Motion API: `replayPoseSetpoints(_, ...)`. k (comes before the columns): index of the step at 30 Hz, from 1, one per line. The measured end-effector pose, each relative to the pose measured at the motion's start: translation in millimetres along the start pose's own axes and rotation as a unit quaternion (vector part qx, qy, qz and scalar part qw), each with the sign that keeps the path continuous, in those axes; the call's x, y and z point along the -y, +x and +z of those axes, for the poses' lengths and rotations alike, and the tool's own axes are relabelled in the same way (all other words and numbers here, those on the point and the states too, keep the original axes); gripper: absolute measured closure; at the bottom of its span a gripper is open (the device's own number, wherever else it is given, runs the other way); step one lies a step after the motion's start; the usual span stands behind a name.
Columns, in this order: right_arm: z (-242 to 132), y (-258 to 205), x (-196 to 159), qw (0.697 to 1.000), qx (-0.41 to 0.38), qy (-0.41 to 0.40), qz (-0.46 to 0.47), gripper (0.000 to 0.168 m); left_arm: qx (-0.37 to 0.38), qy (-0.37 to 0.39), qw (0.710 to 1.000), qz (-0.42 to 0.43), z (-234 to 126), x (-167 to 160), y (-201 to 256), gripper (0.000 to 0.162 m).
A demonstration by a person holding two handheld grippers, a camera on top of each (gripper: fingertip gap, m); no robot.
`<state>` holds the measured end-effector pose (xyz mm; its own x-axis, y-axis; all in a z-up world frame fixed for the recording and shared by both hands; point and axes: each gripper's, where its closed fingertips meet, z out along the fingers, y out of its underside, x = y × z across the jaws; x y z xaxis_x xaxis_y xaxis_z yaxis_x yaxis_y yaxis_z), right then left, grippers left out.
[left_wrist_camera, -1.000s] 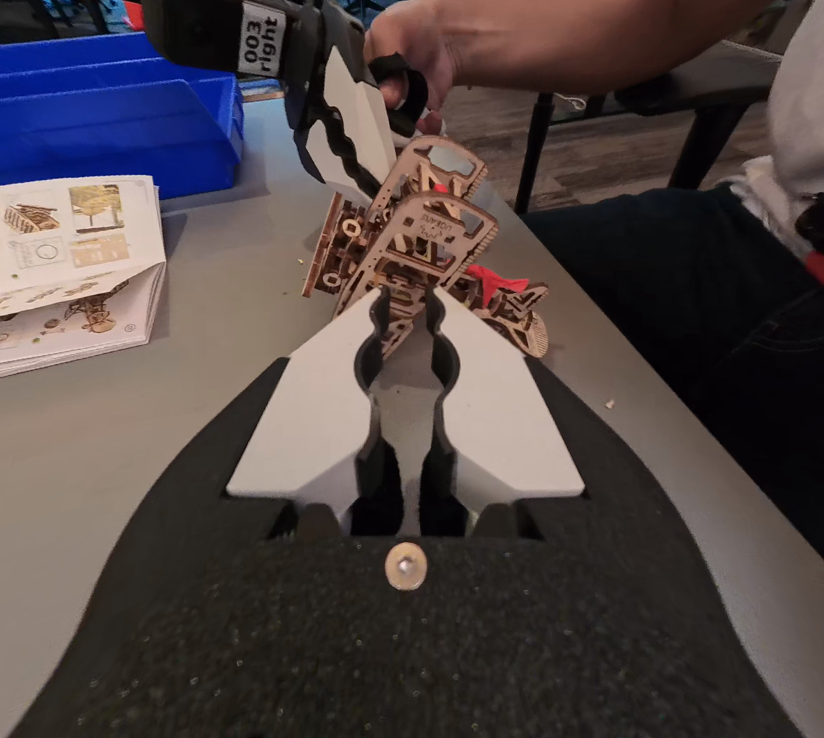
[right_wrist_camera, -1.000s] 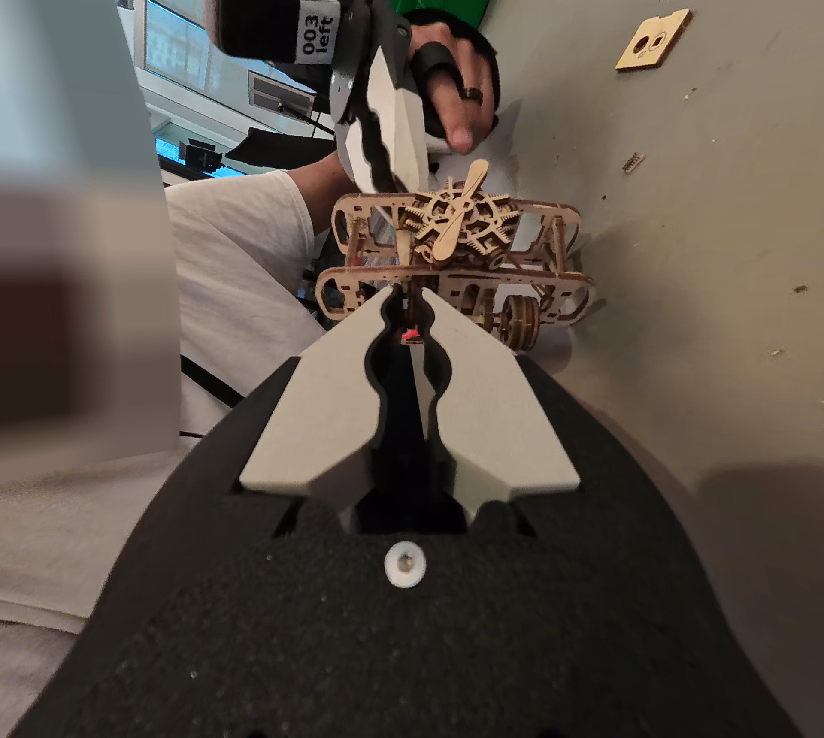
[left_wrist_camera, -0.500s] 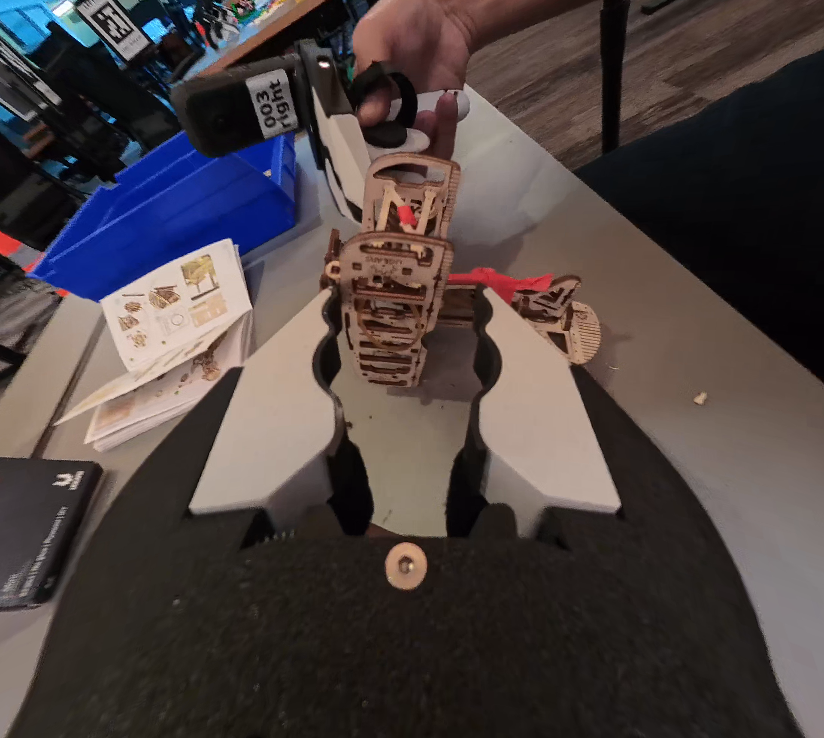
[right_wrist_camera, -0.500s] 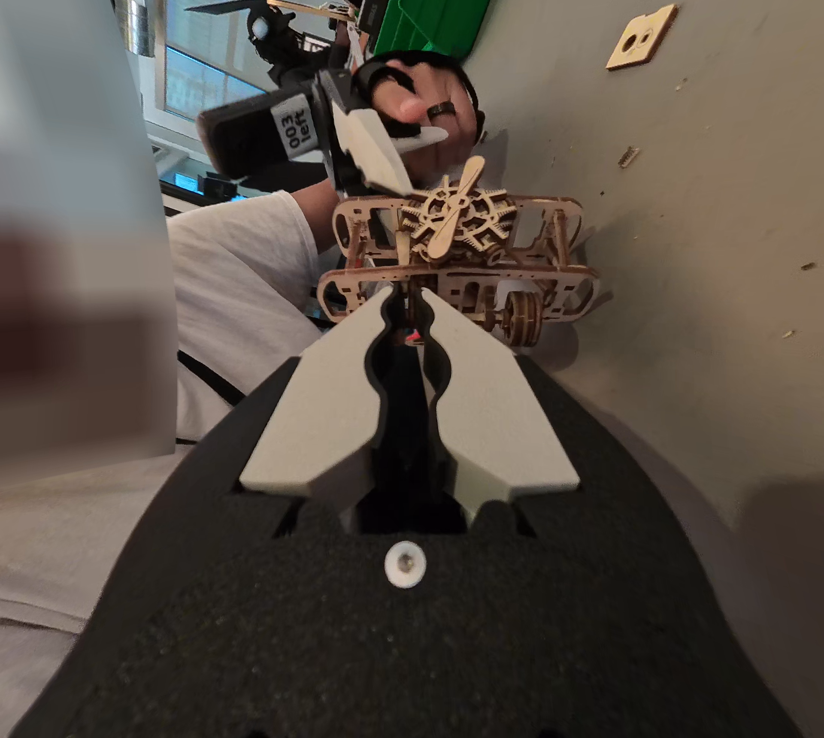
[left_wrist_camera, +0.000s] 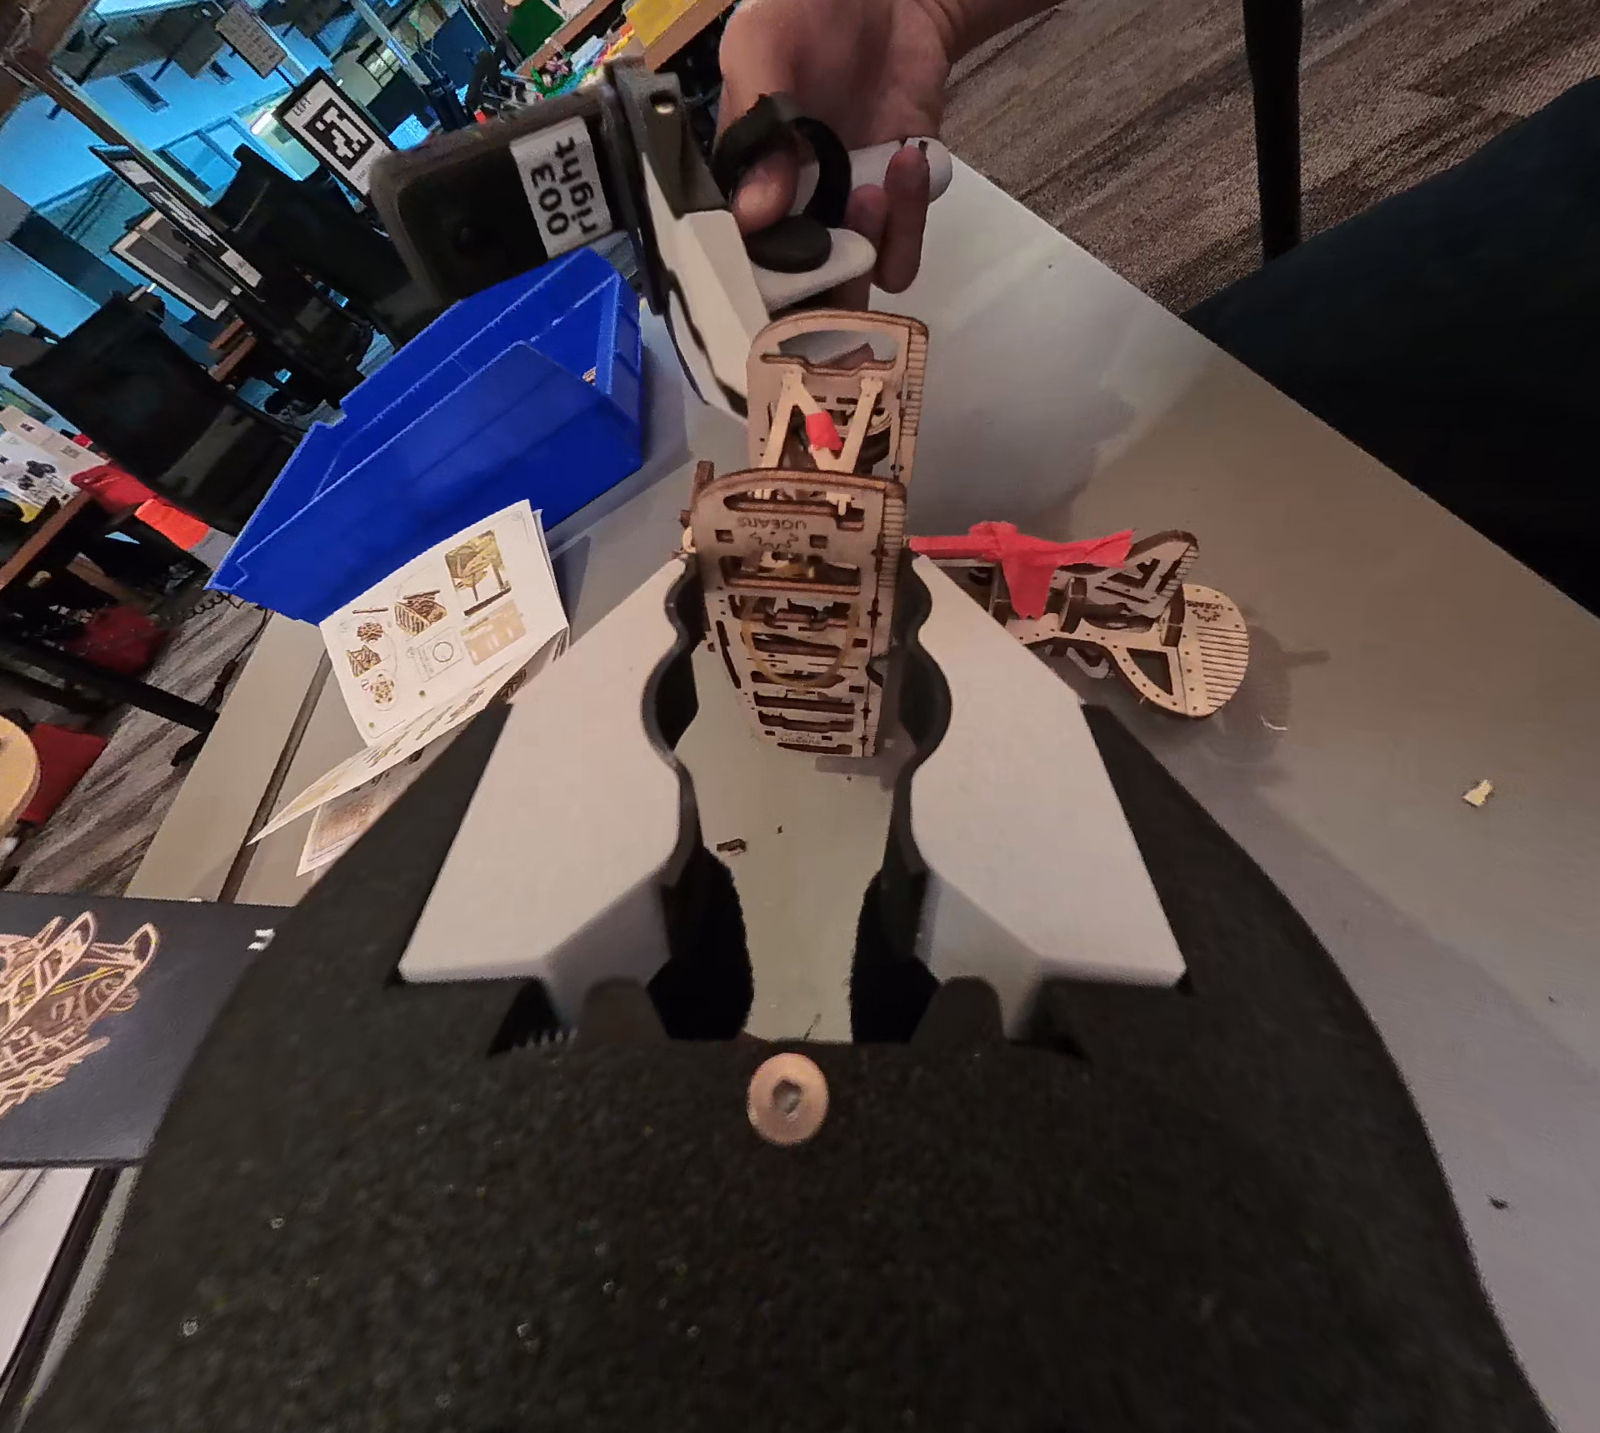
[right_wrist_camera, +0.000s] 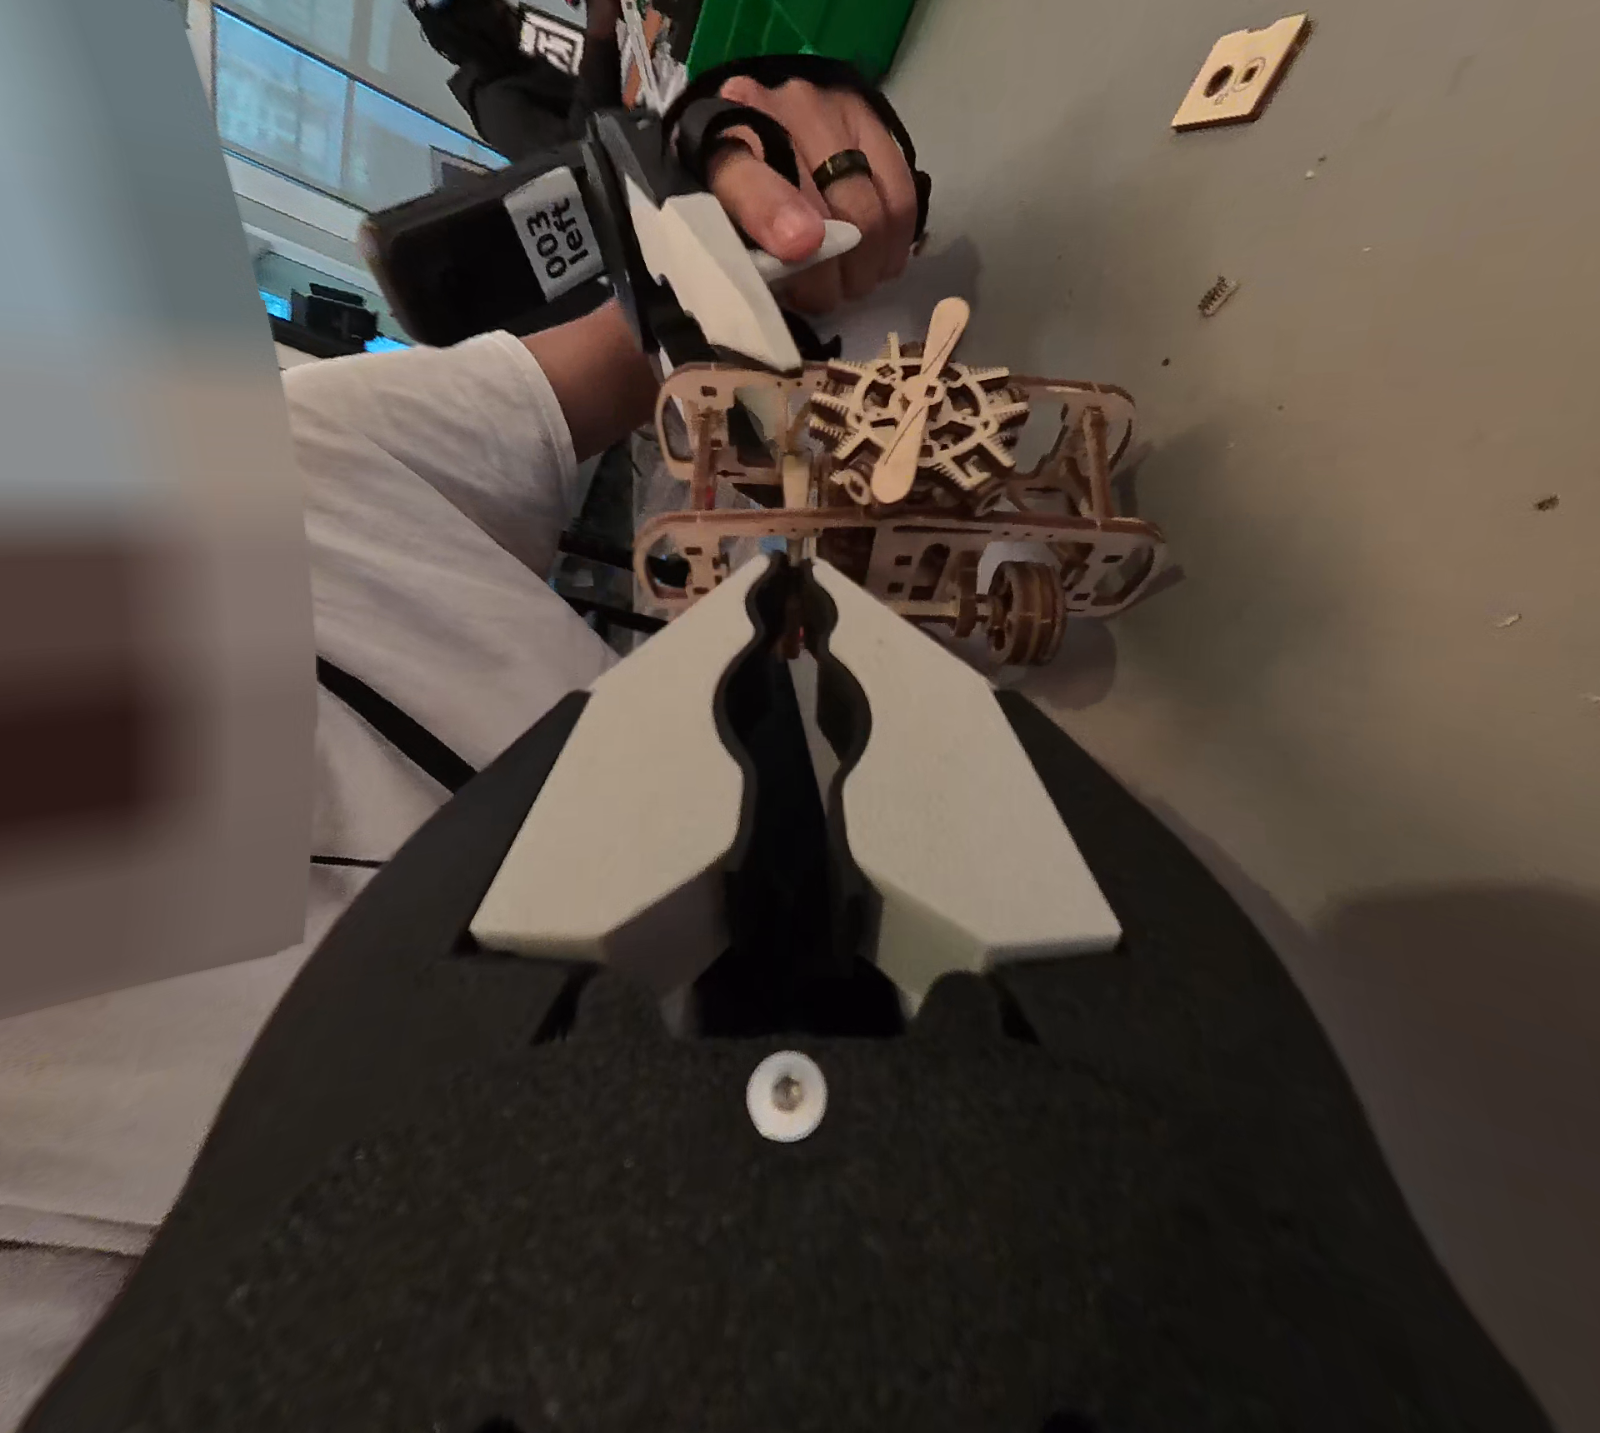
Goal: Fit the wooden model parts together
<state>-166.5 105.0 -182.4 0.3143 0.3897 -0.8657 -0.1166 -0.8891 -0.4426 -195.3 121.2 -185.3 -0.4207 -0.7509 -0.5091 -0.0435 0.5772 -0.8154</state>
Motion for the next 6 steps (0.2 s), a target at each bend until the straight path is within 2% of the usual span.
replayPoseSetpoints(1, -0.1, -0.6, -0.4, 1.000, -0.002, -0.001, -0.004, 0.168, 0.000, 0.001, 1.000, 0.000, 0.2, 0.2, 0.3, 0.120)
replayPoseSetpoints(6, -2.2, -3.8, 1.6, 1.000, 0.000, 0.010, 0.002, 0.168, 0.003, -0.002, 1.000, 0.000, 0.6, 0.1, -0.1, 0.120)
